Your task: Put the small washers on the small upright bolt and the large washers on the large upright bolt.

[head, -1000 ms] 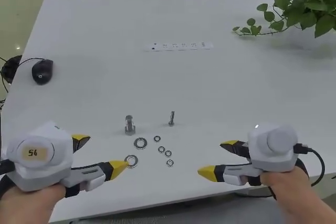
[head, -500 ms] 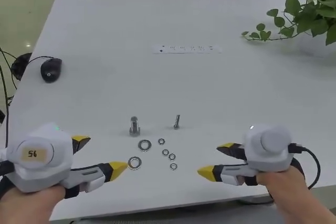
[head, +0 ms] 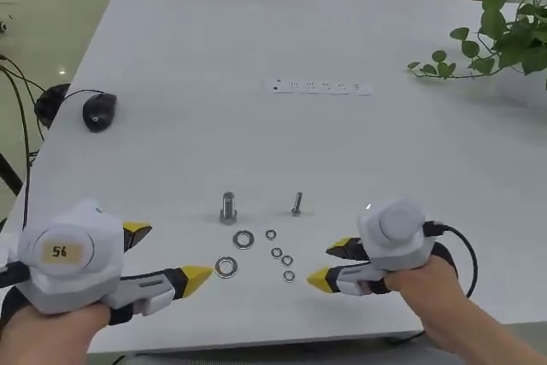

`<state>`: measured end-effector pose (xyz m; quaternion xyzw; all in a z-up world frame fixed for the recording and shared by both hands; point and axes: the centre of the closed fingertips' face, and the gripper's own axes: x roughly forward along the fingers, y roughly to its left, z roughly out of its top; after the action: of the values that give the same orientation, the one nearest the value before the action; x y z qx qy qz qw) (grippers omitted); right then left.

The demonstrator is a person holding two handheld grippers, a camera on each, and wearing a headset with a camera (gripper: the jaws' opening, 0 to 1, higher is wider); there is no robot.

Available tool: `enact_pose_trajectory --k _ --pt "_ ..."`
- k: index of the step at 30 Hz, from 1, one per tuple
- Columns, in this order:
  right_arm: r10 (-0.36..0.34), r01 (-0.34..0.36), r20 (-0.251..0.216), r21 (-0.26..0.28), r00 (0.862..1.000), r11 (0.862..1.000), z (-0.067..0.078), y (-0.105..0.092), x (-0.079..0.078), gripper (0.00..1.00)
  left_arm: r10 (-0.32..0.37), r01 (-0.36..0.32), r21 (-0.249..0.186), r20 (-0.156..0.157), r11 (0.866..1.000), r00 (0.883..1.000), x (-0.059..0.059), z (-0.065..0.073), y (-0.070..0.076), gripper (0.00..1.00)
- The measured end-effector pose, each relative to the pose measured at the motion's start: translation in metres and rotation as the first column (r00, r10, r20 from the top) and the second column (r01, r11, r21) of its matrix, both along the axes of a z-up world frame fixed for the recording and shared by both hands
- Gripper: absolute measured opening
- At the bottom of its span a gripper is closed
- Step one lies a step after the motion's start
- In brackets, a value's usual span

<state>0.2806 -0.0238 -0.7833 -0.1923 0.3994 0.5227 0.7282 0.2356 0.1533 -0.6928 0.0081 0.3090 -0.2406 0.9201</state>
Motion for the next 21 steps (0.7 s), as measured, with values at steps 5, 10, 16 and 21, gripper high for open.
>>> enact_pose_trajectory --k 5,10,16,21 --pt "0.107 -0.106 0.008 -0.064 0.994 0.992 -0.016 0.011 -0.006 0.3 0.005 -0.005 0.0 0.006 1.0 1.0 0.001 0.001 0.001 0.65" --pt "0.2 -0.196 0.02 -0.124 0.98 0.973 -0.026 0.017 -0.01 0.26 0.01 -0.01 -0.004 0.01 1.0 1.0 0.001 0.003 0.002 0.65" --pt "0.274 -0.266 0.022 -0.174 0.961 0.948 -0.035 0.022 -0.009 0.24 0.011 -0.011 0.002 0.01 1.0 1.0 0.0 0.002 0.006 0.65" --pt "0.327 -0.316 0.02 -0.206 0.945 0.926 -0.039 0.025 -0.006 0.24 0.017 -0.017 0.001 0.01 1.0 1.0 0.0 0.001 0.009 0.65"
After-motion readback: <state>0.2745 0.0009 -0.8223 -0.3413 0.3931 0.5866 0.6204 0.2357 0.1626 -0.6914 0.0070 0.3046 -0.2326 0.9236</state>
